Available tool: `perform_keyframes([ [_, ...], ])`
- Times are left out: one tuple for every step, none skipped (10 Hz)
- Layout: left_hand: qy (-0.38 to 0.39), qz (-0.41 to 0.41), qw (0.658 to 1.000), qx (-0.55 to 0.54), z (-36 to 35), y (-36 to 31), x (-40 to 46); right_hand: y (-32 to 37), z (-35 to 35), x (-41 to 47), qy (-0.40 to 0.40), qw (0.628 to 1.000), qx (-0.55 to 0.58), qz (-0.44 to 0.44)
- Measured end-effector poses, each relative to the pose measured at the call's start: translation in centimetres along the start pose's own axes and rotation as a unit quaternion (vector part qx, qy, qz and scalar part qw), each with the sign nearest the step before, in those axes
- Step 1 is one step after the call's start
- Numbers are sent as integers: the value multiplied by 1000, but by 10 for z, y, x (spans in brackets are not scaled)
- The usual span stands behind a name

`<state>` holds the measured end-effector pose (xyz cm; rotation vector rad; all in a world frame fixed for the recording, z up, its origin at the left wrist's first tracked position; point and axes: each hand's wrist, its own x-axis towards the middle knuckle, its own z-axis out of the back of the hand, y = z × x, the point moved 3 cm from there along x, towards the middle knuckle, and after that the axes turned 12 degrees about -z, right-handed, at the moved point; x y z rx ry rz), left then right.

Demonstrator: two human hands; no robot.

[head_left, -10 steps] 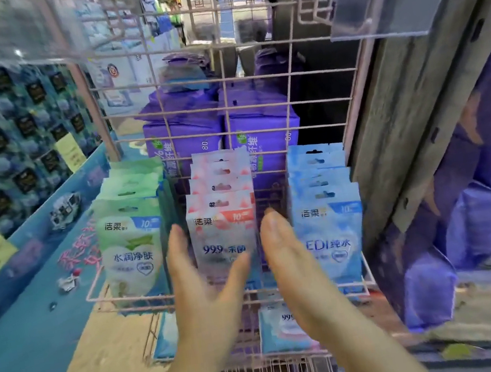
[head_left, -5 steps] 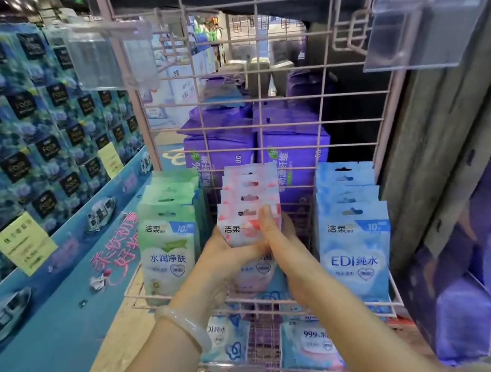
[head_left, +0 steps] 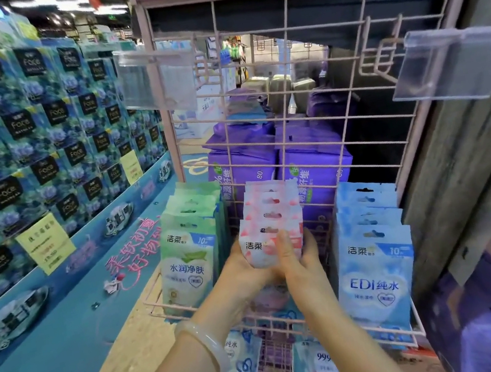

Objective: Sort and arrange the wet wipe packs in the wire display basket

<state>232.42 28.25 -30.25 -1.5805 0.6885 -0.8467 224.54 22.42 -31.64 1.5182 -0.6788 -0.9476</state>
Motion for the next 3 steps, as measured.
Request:
perform_keyframes([
  [23,7,1000,2,0,3,-1,-3,3,-2,3,1000,5,-31],
  [-5,-1,1000,4,2,-5,0,11,8,-17,-37,999,-2,4],
  [-79,-88,986,117,4,-12,-29,8,15,-61,-66,992,-39,95],
])
